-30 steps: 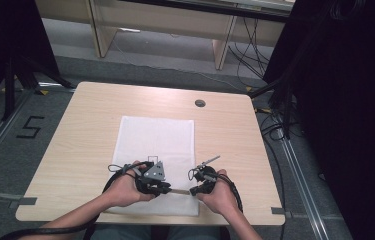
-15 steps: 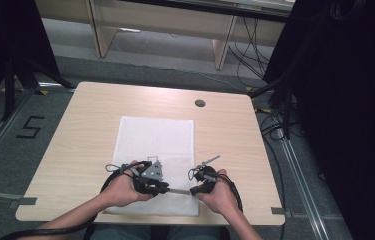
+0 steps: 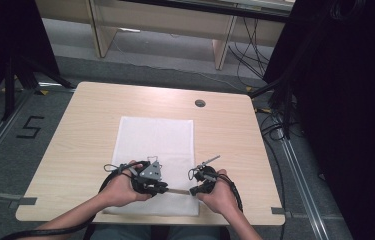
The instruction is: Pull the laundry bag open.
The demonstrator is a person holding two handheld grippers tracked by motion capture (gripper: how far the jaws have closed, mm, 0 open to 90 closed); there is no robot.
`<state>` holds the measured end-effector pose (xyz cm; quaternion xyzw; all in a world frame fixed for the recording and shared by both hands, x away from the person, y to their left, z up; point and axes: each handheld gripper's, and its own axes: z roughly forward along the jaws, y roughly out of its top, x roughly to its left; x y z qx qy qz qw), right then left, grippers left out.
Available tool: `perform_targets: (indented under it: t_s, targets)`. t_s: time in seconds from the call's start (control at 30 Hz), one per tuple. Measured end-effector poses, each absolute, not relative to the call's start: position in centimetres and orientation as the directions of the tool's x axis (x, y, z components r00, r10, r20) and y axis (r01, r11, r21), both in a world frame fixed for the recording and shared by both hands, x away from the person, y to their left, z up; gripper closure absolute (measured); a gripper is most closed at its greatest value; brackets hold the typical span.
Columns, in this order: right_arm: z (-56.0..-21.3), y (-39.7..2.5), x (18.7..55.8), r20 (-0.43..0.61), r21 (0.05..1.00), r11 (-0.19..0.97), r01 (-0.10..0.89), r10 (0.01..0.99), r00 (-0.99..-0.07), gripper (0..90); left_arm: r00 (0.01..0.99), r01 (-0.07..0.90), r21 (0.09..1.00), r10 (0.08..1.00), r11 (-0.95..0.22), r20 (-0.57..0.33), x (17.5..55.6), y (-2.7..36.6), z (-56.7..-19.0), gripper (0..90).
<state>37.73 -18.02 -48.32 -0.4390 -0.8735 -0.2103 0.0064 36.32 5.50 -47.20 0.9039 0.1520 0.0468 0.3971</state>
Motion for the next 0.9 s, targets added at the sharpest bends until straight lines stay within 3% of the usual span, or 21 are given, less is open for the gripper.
perform_targets:
  t_s: [0.9]
  targets:
    - [-48.36, -18.11, 37.80, 0.199, 0.365, 0.531, 0.765, 0.758, -0.621, 90.0, 0.946, 0.249, 0.730, 0.320, -0.636, -0.044, 36.21, 6.45, -47.07, 81.8]
